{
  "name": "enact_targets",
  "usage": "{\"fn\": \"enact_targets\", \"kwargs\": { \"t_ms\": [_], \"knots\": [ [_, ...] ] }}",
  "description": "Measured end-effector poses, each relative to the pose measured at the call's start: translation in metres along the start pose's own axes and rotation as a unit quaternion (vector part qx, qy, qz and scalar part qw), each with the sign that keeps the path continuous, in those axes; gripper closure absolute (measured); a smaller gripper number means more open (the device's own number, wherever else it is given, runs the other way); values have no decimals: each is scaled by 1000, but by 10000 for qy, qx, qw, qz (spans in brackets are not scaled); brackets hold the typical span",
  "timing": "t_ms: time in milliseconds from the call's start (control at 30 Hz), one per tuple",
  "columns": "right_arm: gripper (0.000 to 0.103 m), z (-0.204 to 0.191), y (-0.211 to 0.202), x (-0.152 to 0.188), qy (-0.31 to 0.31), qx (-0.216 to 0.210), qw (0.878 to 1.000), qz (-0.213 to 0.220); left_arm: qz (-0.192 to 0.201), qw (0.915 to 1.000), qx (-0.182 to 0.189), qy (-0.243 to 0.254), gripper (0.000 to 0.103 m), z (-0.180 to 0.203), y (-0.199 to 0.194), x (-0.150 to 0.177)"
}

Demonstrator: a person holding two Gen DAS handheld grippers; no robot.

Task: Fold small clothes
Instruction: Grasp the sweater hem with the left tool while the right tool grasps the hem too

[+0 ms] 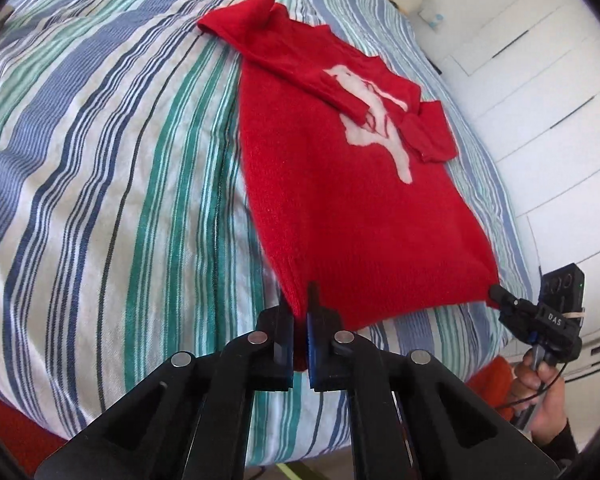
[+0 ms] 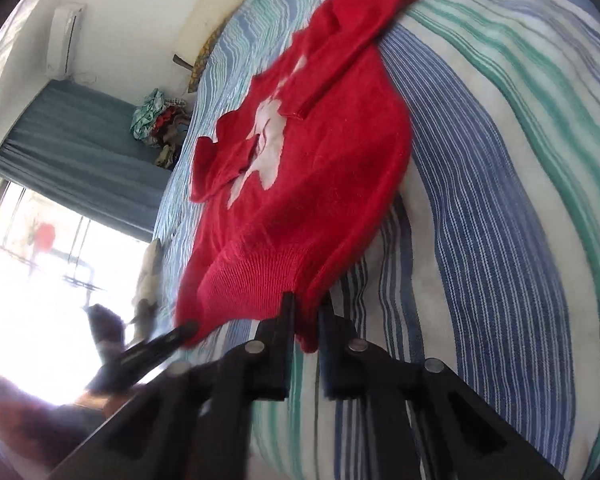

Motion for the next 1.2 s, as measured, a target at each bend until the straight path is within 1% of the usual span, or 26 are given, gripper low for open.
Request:
{"fn": "enact_targets", "kwargs": {
  "t_ms": [67, 100, 167, 233, 267, 300, 333, 367, 400, 433, 467, 500, 533, 567, 600, 633, 667, 700, 733, 800, 867, 900, 933, 1033, 1100, 1200],
  "knots": [
    [92, -11, -25, 6, -163, -13, 9999, -55, -23, 9997, -80, 237, 100, 3, -13, 1],
    [92, -15, -35, 9, -248, 23, 9996, -126, -50, 9994, -150, 323, 100, 4, -13, 2],
    [92, -17, -43, 15, -343, 174, 9988, -291, -178, 9977, -451, 482, 100, 2, 3, 4],
    [92, -8, -33, 17, -380, 403, 9975, -442, -344, 9946, -756, 620, 100, -3, 28, 7],
    [92, -3, -23, 18, -441, 559, 9963, -484, -396, 9934, -864, 650, 99, -8, 32, 10],
    [92, 3, -12, 16, -476, 673, 9952, -535, -397, 9928, -919, 656, 97, -9, 36, 9],
    [89, 8, -3, 16, -469, 730, 9944, -598, -343, 9937, -872, 618, 96, -10, 33, 8],
    [86, 12, 3, 17, -411, 711, 9944, -667, -285, 9950, -784, 545, 93, -12, 29, 6],
    [80, 16, 9, 14, -316, 679, 9948, -689, -226, 9962, -698, 470, 77, -13, 24, 4],
    [64, 18, 8, 15, -198, 553, 9960, -670, -151, 9970, -645, 402, 59, -16, 20, 3],
    [54, 19, 6, 14, -58, 333, 9977, -594, -69, 9977, -595, 328, 57, -19, 17, 2],
    [36, 19, 1, 13, 86, 81, 9989, -461, -73, 9983, -532, 233, 59, -20, 20, 1],
    [32, 22, -2, 12, 249, -132, 9992, -289, -125, 9988, -460, 114, 66, -22, 24, 1],
    [32, 25, -3, 10, 468, -323, 9982, -169, -163, 9991, -384, 12, 73, -22, 30, 2],
    [32, 31, 0, 7, 736, -510, 9959, -107, -228, 9993, -309, -24, 87, -20, 36, 3],
    [35, 37, 3, 5, 1008, -689, 9925, -50, -322, 9991, -276, -1, 99, -17, 41, 4],
    [41, 40, 8, 2, 1202, -840, 9892, -61, -343, 9988, -344, 37, 99, -16, 43, 5],
    [69, 41, 13, 3, 1271, -921, 9874, -209, -314, 9986, -426, 73, 100, -15, 41, 4],
    [95, 41, 19, 6, 1255, -843, 9875, -448, -295, 9982, -523, 96, 101, -14, 38, 3],
    [97, 40, 17, 13, 953, -390, 9922, -707, -243, 9972, -703, 92, 102, -16, 25, 1],
    [98, 35, 2, 11, 470, 178, 9963, -703, -225, 9964, -813, 121, 102, -17, 14, 0],
    [99, 33, -7, 9, 275, 486, 9961, -688, -213, 9960, -851, 172, 102, -16, 7, 0],
    [99, 30, -15, 6, 103, 697, 9953, -666, -211, 9955, -886, 250, 102, -14, 2, 1],
    [99, 11, -34, 2, -471, 1187, 9895, -685, -211, 9935, -1007, 496, 102, -8, -11, 7],
    [99, 5, -40, 2, -718, 1431, 9844, -727, -251, 9911, -1127, 656, 102, -5, -14, 14],
    [99, 7, -44, 7, -813, 1670, 9793, -807, -341, 9821, -1574, 975, 102, -9, -6, 26]
  ]
}}
Point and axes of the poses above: each gripper's, at about its wrist camera, not at the fingertips, and y roughly the way its jaws point, z to its right, x to its underside, the point moved 8 cm from there along y, roughly the way its jaws point
